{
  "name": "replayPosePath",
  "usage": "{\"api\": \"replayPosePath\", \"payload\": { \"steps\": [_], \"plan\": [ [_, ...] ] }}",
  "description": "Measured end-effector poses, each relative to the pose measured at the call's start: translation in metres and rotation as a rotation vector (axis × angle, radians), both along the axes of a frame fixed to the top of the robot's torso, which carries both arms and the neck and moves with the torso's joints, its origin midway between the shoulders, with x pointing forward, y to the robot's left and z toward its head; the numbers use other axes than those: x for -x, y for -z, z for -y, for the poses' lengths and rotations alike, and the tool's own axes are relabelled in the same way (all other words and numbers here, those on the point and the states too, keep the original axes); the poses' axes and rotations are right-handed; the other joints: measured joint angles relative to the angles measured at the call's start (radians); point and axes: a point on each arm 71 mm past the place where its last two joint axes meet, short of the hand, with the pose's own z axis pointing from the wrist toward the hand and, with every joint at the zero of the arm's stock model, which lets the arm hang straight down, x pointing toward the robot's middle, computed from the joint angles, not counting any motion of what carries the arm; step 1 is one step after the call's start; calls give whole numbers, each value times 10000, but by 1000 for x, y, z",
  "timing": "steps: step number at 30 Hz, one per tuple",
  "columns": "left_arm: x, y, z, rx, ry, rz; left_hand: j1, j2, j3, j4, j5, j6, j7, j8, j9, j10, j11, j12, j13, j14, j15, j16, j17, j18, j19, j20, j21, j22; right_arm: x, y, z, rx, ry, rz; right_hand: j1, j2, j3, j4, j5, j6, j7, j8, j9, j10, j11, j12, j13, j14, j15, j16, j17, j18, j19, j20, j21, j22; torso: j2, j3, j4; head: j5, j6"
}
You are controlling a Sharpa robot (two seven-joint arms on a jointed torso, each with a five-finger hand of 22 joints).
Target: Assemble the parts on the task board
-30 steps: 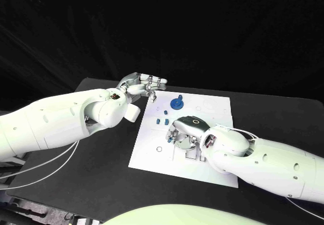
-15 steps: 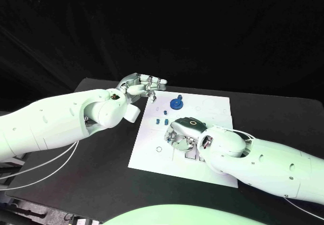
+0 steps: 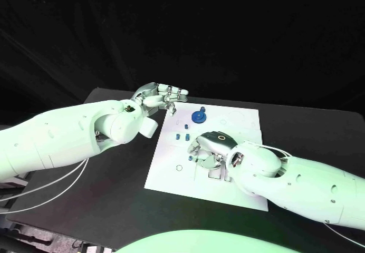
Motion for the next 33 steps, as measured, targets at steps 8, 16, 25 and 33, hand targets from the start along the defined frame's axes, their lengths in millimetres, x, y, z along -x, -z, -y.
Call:
{"api": "replayPosePath", "payload": {
  "steps": [8, 16, 25, 33],
  "plan": [
    [0, 0, -2, -24, -33, -21, 0, 0, 0, 0, 0, 0, 0, 0, 0, 0, 0, 0, 0, 0, 0, 0, -17, 0, 0, 0, -61, -37, 6, -11, 19, -264, 312, 97, -28, -51, -233, 43, -325, -120, -119, 0, -31, -261, 21, 164, 20, -52, 92, -348, -502, 149, -214, 39, -472, -306, -1, 2, 2, -68, 90],
    [0, 1, -4, -44, -61, -35, 0, 0, 0, 1, 0, 0, 0, 0, -10, 1, 0, 2, 0, 0, 0, 0, -16, 0, 0, 0, -60, -37, -13, -47, 63, -227, 1230, 747, -28, -51, -335, 55, -325, -120, -119, -1, -31, -280, 40, 289, 29, -53, 91, -348, -497, 149, -213, 39, -471, -303, -1, -11, -5, -355, 283],
    [0, 0, -6, -55, -70, -43, 0, 0, 0, 1, 0, 0, 0, 0, -10, 1, -1, 41, 0, 0, 0, 0, -16, 0, 0, 0, -60, -36, -39, -60, 108, 337, 2316, 997, -94, -116, -689, 165, -442, -119, -119, -2, -56, -335, -15, 514, 64, -53, 91, -348, -554, 149, -212, 39, -471, -279, 0, -23, -35, -614, 444],
    [0, 0, -6, -53, -54, -48, 0, 0, 0, 1, 0, 0, 0, 0, -10, 1, -1, 41, 0, 0, 0, 0, -25, -1, 0, 0, -60, -50, -41, -51, 109, 617, 2292, 627, -42, -169, -962, 250, -485, -156, -155, -2, -69, -584, 22, 580, 67, -53, 90, -486, -712, 150, -247, 74, -655, -438, 1, -35, -23, -647, 469]
  ]
}}
